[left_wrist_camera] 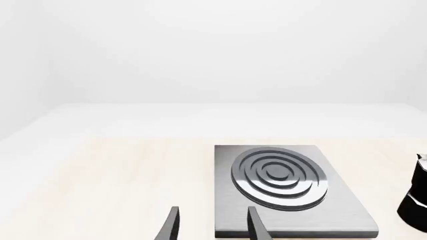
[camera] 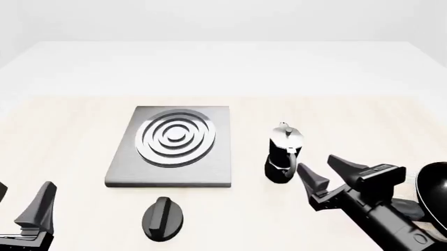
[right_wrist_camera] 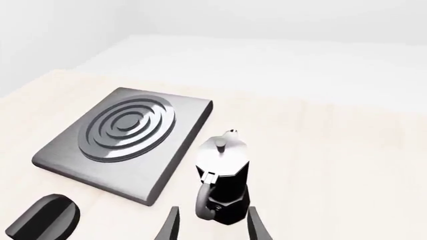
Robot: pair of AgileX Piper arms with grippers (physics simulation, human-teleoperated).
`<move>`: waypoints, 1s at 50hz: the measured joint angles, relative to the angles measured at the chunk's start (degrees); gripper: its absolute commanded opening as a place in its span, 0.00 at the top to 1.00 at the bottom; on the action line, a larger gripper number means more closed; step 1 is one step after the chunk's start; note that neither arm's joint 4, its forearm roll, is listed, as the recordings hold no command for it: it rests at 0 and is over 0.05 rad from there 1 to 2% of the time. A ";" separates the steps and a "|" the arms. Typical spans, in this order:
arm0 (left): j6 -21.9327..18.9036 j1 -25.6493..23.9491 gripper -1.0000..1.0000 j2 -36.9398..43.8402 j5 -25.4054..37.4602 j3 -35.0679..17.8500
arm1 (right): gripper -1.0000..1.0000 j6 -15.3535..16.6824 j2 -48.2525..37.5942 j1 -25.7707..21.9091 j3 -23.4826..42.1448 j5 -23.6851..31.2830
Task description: Put the moka pot on the stove.
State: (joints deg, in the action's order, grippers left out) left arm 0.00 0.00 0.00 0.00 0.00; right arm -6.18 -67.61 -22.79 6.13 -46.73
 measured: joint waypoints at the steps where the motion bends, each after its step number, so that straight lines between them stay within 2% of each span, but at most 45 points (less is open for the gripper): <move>1: 0.00 0.00 0.00 0.00 0.00 0.00 | 0.00 -0.05 -0.27 -0.03 0.03 -0.21; 50: 0.00 0.00 0.00 0.00 0.00 0.00 | 0.00 -1.64 -10.40 -1.63 1.68 -7.17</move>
State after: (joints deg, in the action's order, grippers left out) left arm 0.00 0.00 0.00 0.00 0.00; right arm -7.83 -78.01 -24.42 7.81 -53.90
